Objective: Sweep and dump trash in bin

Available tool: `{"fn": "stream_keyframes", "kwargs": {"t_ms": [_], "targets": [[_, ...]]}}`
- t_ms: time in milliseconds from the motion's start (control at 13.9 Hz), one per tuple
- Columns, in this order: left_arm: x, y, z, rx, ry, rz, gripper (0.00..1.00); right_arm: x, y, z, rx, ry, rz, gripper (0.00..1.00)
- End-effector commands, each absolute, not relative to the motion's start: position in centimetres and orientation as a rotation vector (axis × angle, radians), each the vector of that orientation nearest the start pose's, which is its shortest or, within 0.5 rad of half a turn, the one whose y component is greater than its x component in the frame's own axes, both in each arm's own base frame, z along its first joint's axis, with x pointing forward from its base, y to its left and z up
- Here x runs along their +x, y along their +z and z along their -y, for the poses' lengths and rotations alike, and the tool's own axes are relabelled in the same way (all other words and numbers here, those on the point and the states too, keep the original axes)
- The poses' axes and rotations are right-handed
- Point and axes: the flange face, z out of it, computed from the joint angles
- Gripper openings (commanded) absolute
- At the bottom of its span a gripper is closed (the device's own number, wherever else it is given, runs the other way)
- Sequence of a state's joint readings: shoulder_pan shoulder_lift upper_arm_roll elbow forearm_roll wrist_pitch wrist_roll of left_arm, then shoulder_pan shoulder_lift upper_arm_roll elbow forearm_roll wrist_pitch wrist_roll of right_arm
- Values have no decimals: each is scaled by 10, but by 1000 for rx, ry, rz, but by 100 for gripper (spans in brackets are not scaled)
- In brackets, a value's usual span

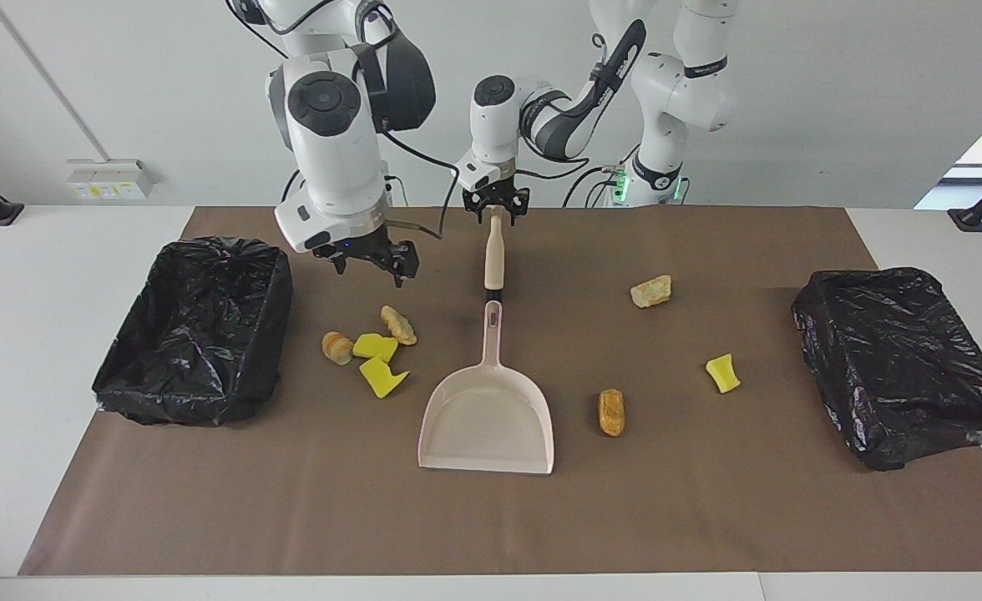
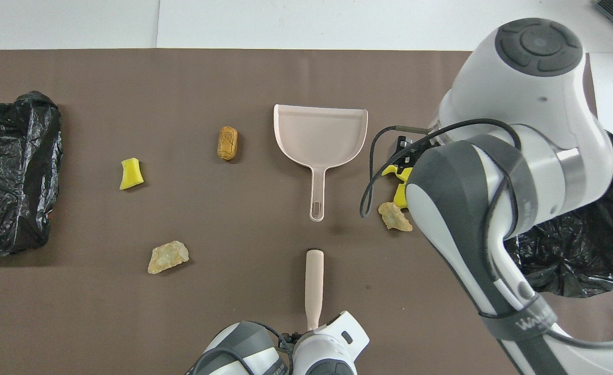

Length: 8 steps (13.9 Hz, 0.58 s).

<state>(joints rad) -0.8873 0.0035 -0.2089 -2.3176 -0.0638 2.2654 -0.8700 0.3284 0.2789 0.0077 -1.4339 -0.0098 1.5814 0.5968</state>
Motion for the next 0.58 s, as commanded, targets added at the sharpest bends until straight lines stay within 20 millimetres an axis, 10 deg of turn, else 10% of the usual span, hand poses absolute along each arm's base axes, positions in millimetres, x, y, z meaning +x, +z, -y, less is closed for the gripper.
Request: {"fn": "stream_keyframes", "kwargs": {"t_ms": [0, 144, 289, 505], "targets": [[235, 358, 437, -3122, 91, -246, 27, 604, 522, -231, -3059, 180, -497, 100], [240, 365, 434, -3122, 90, -225, 0, 612, 505, -250, -3002, 172, -488, 100], [242, 374, 428, -3100, 111, -212, 0, 605, 476, -293, -3028, 186, -441, 100], [271, 407, 396, -3049, 158, -89, 0, 608, 440, -304, -3050, 258, -443, 100]]}}
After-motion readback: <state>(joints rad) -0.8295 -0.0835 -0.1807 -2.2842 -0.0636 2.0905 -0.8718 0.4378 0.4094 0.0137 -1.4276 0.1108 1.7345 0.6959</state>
